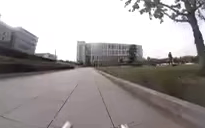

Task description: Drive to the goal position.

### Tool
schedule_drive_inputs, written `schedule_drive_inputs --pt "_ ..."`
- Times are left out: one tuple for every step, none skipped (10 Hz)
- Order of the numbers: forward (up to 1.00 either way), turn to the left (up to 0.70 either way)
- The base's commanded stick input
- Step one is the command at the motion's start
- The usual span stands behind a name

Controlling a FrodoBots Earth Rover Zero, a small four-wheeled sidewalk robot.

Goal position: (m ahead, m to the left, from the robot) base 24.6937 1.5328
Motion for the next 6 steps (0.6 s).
schedule_drive_inputs --pt "0.99 0.00" --pt "0.99 0.00" --pt "0.99 0.00" --pt "0.99 0.00" --pt "0.99 0.00" --pt "0.99 0.00"
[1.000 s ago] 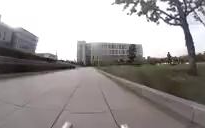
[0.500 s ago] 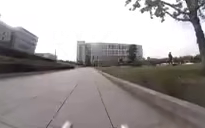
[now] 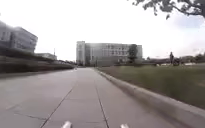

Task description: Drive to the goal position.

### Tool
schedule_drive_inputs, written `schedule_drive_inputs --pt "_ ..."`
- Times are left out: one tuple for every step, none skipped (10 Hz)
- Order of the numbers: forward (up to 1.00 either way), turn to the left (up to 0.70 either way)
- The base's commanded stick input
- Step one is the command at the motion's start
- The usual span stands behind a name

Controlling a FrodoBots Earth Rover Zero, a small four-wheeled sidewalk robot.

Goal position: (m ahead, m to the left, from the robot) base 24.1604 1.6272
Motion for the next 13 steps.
schedule_drive_inputs --pt "0.99 0.00" --pt "0.99 0.00" --pt "0.99 0.00" --pt "0.99 0.00" --pt "0.99 0.00" --pt "0.99 0.00" --pt "0.99 0.00" --pt "0.99 0.00" --pt "0.99 0.03" --pt "0.99 0.10" --pt "0.99 0.25" --pt "0.99 0.37" --pt "0.99 0.10"
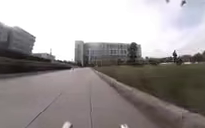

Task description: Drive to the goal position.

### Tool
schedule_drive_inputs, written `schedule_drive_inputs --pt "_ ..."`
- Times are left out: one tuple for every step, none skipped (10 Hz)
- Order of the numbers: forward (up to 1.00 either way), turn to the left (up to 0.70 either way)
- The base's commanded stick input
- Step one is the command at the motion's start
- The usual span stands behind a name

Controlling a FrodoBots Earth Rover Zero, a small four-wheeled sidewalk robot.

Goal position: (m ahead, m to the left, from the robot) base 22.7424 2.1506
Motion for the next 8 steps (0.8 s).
schedule_drive_inputs --pt "0.99 0.00" --pt "0.99 0.00" --pt "0.99 0.00" --pt "0.99 0.00" --pt "0.99 0.00" --pt "0.99 0.00" --pt "0.99 0.00" --pt "0.99 0.00"
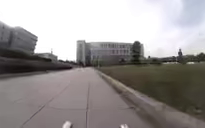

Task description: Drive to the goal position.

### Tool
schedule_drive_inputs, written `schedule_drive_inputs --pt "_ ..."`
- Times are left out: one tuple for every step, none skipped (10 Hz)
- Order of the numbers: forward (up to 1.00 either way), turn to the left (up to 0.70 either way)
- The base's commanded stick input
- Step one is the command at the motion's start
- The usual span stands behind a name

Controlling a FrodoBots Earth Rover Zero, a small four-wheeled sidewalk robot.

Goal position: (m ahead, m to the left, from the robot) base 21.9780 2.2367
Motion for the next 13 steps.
schedule_drive_inputs --pt "0.99 0.00" --pt "0.99 0.00" --pt "0.99 0.01" --pt "0.99 0.11" --pt "0.99 0.33" --pt "0.99 0.33" --pt "0.99 0.33" --pt "0.99 0.32" --pt "0.99 0.07" --pt "0.99 0.02" --pt "0.99 0.00" --pt "0.99 0.00" --pt "0.99 0.00"
